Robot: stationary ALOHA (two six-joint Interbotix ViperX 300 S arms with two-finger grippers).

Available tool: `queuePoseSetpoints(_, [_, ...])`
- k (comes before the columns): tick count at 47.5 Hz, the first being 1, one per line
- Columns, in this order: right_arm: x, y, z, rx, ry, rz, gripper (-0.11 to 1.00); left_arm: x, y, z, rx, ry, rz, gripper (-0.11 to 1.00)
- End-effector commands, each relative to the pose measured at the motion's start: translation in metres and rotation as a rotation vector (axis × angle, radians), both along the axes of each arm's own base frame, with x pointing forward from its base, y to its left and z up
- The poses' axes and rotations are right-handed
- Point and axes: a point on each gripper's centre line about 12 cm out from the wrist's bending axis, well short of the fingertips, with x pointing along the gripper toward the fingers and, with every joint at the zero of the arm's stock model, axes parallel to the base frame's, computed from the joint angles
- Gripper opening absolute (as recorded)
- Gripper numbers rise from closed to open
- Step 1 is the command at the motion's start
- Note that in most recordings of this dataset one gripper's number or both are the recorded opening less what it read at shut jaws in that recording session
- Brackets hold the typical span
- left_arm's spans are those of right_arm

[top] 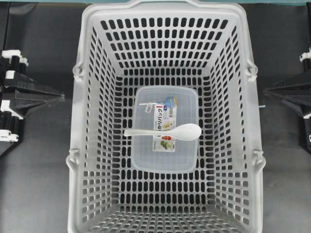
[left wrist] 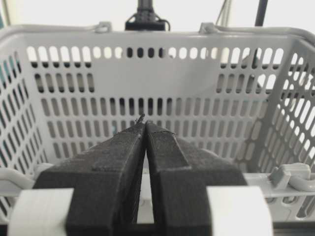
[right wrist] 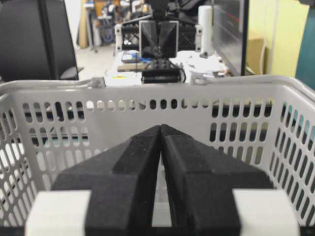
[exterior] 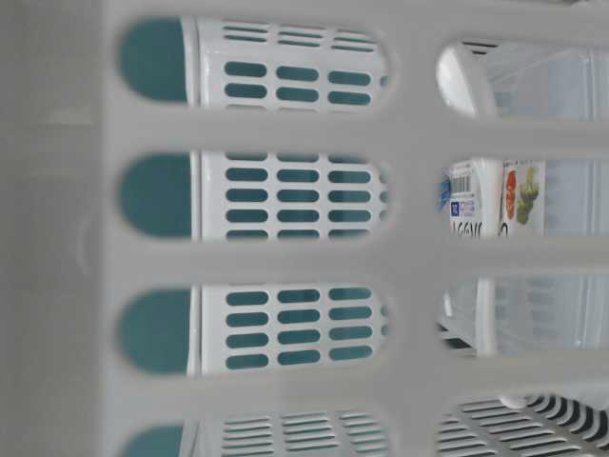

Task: Pick up the chinese spoon from the shopping basket with the left arm.
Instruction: 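Move the left gripper down into the basket over the white spoon handle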

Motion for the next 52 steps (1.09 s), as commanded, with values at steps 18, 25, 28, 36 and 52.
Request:
queuePoseSetpoints(18, [0.002, -0.002, 0.004, 0.046, 0.000, -0.009, 0.00, 0.068, -0.007, 0.062, 0.026, 0.407, -0.017, 0.00])
queuePoseSetpoints(25, [0.003, -0.004, 0.003, 0.082, 0.013, -0.015, 0.00, 0.097, -0.008, 0.061, 0.029, 0.545, -0.015, 0.00])
queuePoseSetpoints(28, [0.003, -0.004, 0.000, 0.101, 0.032, -0.018, 0.00, 0.112, -0.009, 0.058, 0.030, 0.607, -0.015, 0.00])
queuePoseSetpoints(36, [0.003, -0.005, -0.005, 0.139, 0.071, -0.020, 0.09, 0.144, -0.014, 0.048, 0.038, 0.735, -0.024, 0.00])
queuePoseSetpoints(52, [0.003, -0.005, -0.007, 0.136, 0.088, -0.021, 0.64, 0.194, -0.018, 0.026, 0.042, 0.836, -0.026, 0.02])
